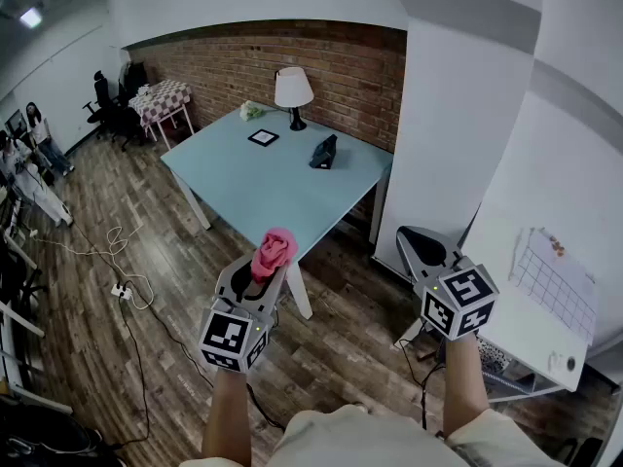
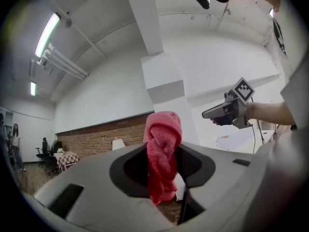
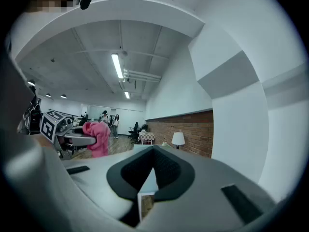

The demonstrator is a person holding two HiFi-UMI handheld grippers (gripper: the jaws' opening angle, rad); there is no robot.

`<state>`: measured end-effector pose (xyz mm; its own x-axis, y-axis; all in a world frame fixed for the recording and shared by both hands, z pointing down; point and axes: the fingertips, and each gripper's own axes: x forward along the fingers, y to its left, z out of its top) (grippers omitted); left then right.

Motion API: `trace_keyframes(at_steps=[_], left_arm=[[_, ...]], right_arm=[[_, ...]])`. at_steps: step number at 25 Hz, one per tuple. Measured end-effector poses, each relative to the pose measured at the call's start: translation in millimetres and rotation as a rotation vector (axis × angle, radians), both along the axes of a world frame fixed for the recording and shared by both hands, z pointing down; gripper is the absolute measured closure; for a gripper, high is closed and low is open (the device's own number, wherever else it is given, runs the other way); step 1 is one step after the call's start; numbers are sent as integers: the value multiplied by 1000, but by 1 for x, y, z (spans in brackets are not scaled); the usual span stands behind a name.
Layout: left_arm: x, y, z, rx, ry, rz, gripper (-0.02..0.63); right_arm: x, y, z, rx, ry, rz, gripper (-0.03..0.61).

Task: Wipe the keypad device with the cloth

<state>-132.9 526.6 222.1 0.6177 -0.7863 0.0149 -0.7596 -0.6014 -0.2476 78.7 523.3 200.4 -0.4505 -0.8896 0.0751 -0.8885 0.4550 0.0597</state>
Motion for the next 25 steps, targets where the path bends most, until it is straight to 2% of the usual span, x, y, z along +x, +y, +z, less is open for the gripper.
trace_keyframes(at_steps=[6, 9, 12, 17, 25], left_arm=[[6, -8, 1, -7, 11, -10, 463], [11, -10, 4, -17, 10, -10, 463], [14, -9, 8, -29, 1, -15, 464], [20, -3, 20, -61, 2, -32, 465], [39, 10, 26, -77, 13, -66, 465]], right_arm=[[7, -5, 4, -2, 10, -8, 572], [6, -2, 2, 39, 24, -31, 572], [10, 1, -5, 64, -19, -46, 571], [23, -1, -5, 4, -92, -63, 571], [31, 8, 20, -38, -81, -137, 572]])
